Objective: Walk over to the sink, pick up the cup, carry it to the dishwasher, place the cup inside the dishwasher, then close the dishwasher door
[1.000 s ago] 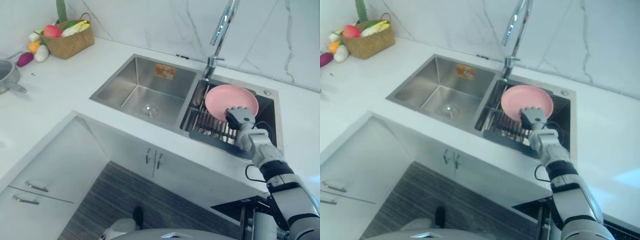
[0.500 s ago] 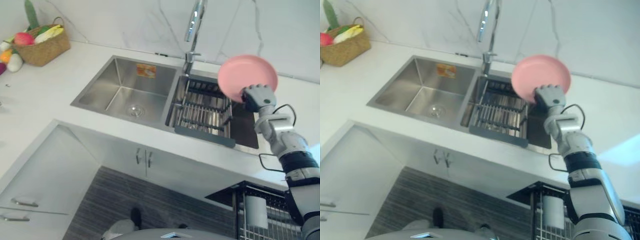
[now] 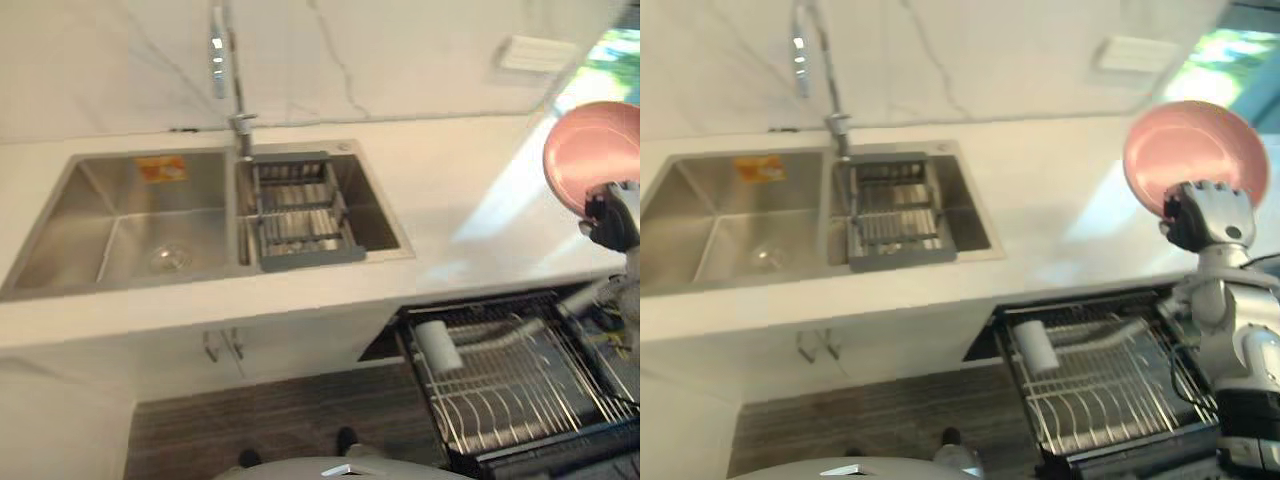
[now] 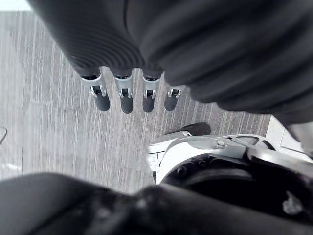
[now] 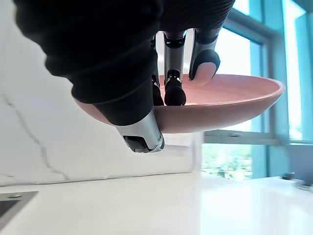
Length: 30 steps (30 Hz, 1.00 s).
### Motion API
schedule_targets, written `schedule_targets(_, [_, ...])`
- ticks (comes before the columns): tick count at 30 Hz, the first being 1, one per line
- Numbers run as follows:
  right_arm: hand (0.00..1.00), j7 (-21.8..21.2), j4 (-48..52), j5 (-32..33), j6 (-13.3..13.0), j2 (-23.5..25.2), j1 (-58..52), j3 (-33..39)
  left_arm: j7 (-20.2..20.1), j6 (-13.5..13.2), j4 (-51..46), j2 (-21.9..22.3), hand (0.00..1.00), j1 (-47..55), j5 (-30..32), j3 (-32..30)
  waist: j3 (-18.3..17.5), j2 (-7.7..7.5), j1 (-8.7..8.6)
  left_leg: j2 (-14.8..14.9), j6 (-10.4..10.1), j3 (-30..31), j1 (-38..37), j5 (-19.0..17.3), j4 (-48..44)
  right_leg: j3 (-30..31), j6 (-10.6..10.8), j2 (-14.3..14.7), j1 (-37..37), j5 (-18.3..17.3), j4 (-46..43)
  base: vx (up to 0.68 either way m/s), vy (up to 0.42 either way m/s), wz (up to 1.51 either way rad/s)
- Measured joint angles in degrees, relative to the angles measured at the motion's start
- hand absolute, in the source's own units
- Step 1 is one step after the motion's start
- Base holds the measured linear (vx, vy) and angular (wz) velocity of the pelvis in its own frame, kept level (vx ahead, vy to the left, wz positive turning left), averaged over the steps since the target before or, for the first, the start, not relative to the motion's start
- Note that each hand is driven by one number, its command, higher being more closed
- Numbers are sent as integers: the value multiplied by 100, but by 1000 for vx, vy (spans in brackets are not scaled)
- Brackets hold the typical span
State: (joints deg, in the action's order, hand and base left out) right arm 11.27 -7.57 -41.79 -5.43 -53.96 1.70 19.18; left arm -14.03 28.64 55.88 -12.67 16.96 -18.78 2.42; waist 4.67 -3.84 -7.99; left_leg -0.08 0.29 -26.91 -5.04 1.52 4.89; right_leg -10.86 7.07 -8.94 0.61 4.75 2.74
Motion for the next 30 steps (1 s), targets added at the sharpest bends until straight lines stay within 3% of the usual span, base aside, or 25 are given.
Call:
schedule_targets(6, [100,-1,274,209,84,355,-1019,531,124,49,-2,-32,0,-16,-156,-3,-29,-58,-195,-41,-28,-601,-5,-130,3,332,-4,-73,-346,-4,-22,-68,25,-50])
schedule_targets(14, [100,-99,273,336,219,1288,-1303,805,541,428,114,-86,0,-30,-1377,-346,52,-176,-293,-182,59,-788,149,-191,3,547,1,-158,-648,-9,-7,-22,25,-21])
schedule_targets(21, [100,-296,216,610,492,1973,-1299,792,619,430,120,-46,0,-57,-1412,-736,136,-161,-221,-297,115,-566,225,-230,1,349,-103,-283,-647,60,-71,32,9,18])
schedule_targets(26, [100,-324,118,875,834,2585,-1240,389,612,375,108,9,0,-263,-1407,-796,389,11,-105,-320,150,-248,294,-252,-10,58,-294,-335,-590,94,-148,90,-14,31])
schedule_targets(30, [100,-316,-297,1056,1016,2868,-937,200,557,315,92,35,0,-449,-1412,-799,631,122,48,-308,205,-86,411,-216,-40,-102,-169,-333,-606,178,-131,129,-53,23])
